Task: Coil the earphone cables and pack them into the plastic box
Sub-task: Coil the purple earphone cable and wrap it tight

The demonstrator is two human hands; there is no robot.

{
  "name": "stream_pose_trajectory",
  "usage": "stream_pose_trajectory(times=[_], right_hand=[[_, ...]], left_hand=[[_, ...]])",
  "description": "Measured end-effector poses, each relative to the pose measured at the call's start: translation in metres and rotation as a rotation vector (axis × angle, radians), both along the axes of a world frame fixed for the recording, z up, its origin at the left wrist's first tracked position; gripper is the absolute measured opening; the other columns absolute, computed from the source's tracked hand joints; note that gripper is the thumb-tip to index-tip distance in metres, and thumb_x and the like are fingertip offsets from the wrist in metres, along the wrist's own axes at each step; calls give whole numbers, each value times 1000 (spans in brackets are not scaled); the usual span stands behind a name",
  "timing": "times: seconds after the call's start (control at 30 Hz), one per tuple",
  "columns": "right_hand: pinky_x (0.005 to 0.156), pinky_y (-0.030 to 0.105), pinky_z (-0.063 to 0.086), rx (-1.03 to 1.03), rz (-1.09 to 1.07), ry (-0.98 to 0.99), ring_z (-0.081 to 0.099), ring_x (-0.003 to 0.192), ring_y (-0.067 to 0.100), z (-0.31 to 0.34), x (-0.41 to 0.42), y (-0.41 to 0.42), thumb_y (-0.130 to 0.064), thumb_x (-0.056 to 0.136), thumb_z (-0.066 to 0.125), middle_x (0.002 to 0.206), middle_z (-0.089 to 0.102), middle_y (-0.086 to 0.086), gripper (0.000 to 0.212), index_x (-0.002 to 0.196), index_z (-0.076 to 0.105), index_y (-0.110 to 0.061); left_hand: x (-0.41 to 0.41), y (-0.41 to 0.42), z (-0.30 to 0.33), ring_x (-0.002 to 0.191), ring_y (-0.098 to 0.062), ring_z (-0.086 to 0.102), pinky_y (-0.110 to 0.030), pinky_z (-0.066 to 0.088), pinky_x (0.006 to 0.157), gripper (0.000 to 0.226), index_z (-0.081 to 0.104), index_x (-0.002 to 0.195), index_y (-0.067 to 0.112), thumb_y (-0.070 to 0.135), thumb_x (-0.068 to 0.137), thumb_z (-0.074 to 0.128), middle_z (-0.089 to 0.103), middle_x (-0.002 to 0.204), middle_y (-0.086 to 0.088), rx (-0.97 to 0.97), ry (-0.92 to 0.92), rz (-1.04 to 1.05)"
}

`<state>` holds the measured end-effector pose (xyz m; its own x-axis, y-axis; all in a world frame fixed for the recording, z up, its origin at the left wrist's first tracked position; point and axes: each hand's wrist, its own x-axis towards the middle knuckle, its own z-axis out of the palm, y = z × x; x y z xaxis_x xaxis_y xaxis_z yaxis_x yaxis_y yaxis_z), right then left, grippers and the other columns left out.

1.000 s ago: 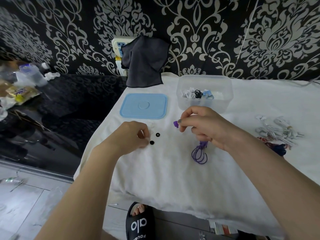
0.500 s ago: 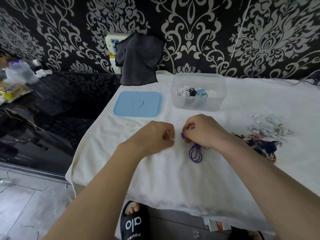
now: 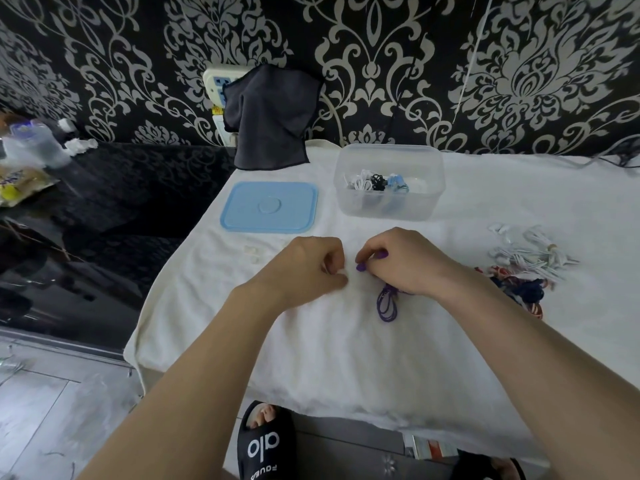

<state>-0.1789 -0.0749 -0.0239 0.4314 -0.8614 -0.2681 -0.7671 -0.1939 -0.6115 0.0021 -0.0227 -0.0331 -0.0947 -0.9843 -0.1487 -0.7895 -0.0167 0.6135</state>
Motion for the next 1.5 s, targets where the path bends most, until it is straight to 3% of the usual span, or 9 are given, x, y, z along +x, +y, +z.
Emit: stream_pose_trajectory(times=[0.13,0.23,0.4,0.5,0.7,0.93,1.13,1.33,1.5], right_hand=[[48,17,41,102,-71,-143,56,58,1,9,1,-3,-9,87,52,81,69,-7,31,87,76,-29],[37,19,27,282,-184,-341,37,33,3,19,1,-3,-5,91,49,83,66,1,34,101,76,-23],[41,24,18,402,-282,-580,24,44,12,29,1,2,-2,89,52,90,65,8,31,99,78,-16],[42,22,17,390,-276,-615,24,43,12,31,4,5,0,88,53,84,64,7,30,95,78,-15],[39,22,18,398,-262,-654,24,41,10,35,3,7,-3,89,53,81,60,4,34,106,76,-21],[41,23,16,425,-269,-670,21,43,10,37,1,7,-6,90,52,85,53,5,29,98,78,-15],[38,22,23,302,-312,-656,25,43,13,32,4,4,-3,89,51,83,63,2,36,98,79,-24],[39,23,23,358,-289,-676,26,43,11,33,4,5,-4,90,53,83,62,3,36,106,77,-25],[40,23,20,388,-253,-697,24,43,10,33,2,5,-13,94,57,83,64,3,22,106,74,-20]], left_hand=[[-1,-2,7,61,-10,65,-26,56,62,9,67,83,15,18,91,69,69,80,4,-13,137,95],[-1,-3,12,65,-11,70,-25,59,62,12,69,91,8,18,95,65,71,86,-2,-3,228,162],[-5,-3,19,67,-11,71,-22,59,61,16,67,91,4,19,95,68,71,88,-7,39,334,206],[-9,-3,23,68,-11,71,-23,60,64,19,68,93,2,21,95,69,72,94,-13,65,402,212],[-11,-4,27,67,-10,69,-23,59,63,20,68,95,2,22,98,65,72,90,-9,67,431,233],[-13,-2,35,69,-12,71,-24,61,67,18,67,87,4,20,96,68,73,92,-12,47,430,238],[-13,-1,39,73,-14,70,-32,63,74,18,69,95,1,18,97,65,72,99,-16,65,502,255],[-12,-3,38,73,-15,70,-29,62,72,26,67,94,0,25,99,65,73,93,-12,61,516,265],[-12,-3,39,70,-13,70,-30,62,72,24,67,92,1,24,98,66,72,93,-13,51,484,258]])
